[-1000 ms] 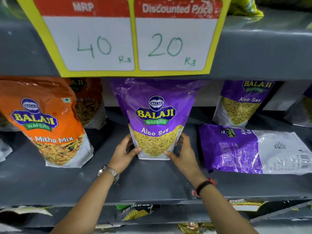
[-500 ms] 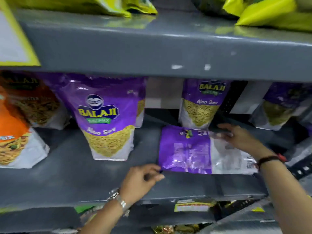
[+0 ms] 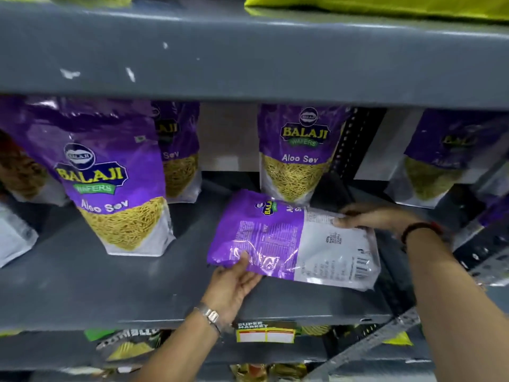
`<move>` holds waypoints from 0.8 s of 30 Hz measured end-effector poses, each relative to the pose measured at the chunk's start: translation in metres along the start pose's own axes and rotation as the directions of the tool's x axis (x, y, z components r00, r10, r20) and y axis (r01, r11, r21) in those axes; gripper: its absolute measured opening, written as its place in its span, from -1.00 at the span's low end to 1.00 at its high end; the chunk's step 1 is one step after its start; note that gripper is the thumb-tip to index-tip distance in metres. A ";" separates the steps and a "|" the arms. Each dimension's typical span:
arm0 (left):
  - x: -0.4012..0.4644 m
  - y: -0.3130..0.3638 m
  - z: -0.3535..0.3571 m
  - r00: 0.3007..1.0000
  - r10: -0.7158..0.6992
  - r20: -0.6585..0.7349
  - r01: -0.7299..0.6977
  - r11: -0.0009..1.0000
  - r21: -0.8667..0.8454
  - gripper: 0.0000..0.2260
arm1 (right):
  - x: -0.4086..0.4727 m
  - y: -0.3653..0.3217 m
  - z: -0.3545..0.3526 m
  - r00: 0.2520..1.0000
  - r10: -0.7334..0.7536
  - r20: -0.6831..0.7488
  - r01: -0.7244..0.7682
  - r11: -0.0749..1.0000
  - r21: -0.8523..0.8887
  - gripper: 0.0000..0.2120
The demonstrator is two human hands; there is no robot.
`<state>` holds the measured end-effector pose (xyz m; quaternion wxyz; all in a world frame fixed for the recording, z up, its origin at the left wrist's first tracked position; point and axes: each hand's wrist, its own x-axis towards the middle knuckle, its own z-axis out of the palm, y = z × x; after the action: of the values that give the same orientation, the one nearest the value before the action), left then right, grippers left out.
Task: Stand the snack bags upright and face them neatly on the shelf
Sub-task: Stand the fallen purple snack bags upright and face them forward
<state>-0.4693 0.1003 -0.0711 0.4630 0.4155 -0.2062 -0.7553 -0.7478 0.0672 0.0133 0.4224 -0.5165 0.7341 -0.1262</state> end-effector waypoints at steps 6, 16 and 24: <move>0.002 0.052 0.010 0.960 0.245 0.134 -0.262 0.956 0.133 -0.76 | -0.025 0.008 0.036 0.977 -0.176 -0.117 0.198 0.958 0.207 -0.80; 0.019 0.117 0.047 0.791 0.440 0.425 -0.573 0.776 0.263 -0.59 | -0.008 0.014 0.139 0.882 -0.259 -0.393 0.449 0.716 0.535 -0.67; 0.049 0.043 -0.023 0.870 0.101 0.482 -0.449 0.565 0.692 -0.36 | 0.009 0.022 0.112 0.831 -0.503 -0.236 0.556 0.745 0.369 -0.18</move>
<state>-0.4389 0.0387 -0.0753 0.2968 0.3779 -0.6669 -0.5696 -0.6790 0.0973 -0.0732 0.4252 -0.5909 0.5359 -0.4276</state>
